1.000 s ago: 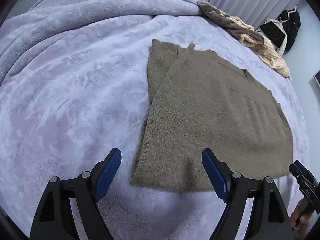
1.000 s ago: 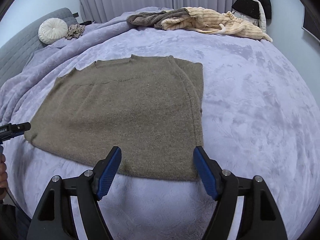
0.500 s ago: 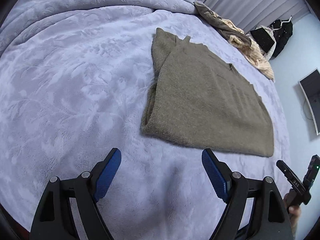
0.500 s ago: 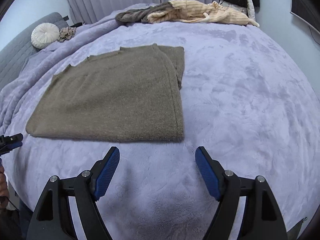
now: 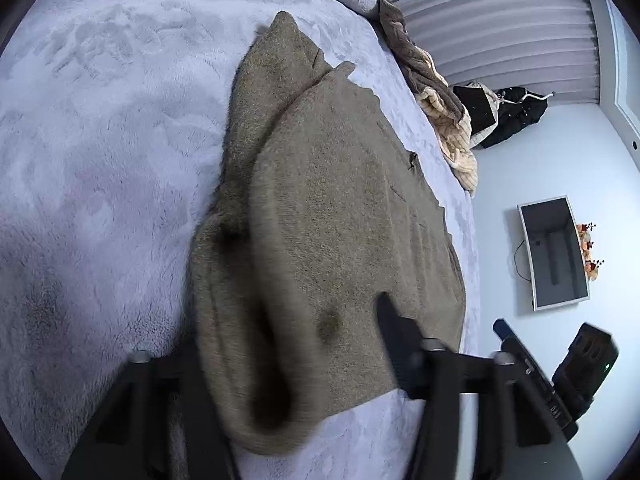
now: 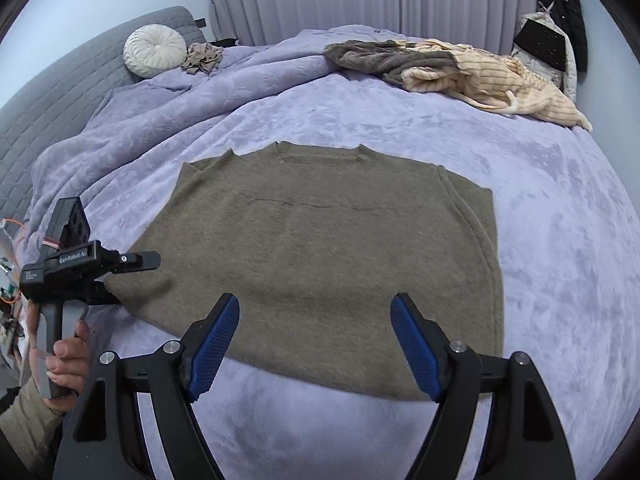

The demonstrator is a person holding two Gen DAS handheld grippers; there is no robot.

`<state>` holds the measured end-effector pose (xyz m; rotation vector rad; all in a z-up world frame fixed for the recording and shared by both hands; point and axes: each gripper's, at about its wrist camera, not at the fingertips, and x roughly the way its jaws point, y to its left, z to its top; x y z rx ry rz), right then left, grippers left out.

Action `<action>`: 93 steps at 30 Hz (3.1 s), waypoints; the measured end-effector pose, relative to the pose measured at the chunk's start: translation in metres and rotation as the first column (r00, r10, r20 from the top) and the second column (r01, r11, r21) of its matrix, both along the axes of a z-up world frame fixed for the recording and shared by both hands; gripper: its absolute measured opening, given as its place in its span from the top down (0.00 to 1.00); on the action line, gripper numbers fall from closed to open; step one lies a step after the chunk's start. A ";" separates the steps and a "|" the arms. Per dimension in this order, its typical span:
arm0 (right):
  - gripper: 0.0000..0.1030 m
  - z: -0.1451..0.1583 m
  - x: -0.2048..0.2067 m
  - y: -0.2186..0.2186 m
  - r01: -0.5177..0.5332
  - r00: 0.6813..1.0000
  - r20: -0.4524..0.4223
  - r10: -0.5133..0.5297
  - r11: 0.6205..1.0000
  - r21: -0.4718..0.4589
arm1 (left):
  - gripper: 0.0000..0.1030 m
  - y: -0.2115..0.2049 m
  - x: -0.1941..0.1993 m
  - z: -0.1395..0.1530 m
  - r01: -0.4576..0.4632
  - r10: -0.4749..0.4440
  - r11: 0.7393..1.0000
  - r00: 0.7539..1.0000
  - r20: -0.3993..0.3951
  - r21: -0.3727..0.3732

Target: Fold small clothes

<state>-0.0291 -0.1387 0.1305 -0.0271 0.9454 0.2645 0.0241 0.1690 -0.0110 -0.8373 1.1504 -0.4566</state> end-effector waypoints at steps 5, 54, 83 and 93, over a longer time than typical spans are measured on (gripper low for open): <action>0.21 0.003 0.058 0.043 -0.053 0.996 -0.075 0.054 0.998 0.022 | 0.82 0.006 0.000 -0.014 -0.006 0.007 0.999 1.000 0.007 -0.041; 0.79 -0.054 0.216 0.227 -0.097 0.901 -0.433 0.031 0.987 -0.131 | 0.90 -0.057 -0.031 0.037 -0.047 -0.019 0.925 0.985 0.169 0.377; 0.80 0.006 0.228 0.139 -0.062 0.892 -0.429 0.143 0.979 0.196 | 0.90 -0.121 -0.033 0.117 -0.031 -0.119 0.760 0.975 0.186 0.649; 0.80 0.014 0.229 0.078 -0.021 0.899 -0.416 0.136 0.963 0.268 | 0.90 -0.167 -0.026 0.132 0.001 -0.164 0.708 0.973 0.163 0.706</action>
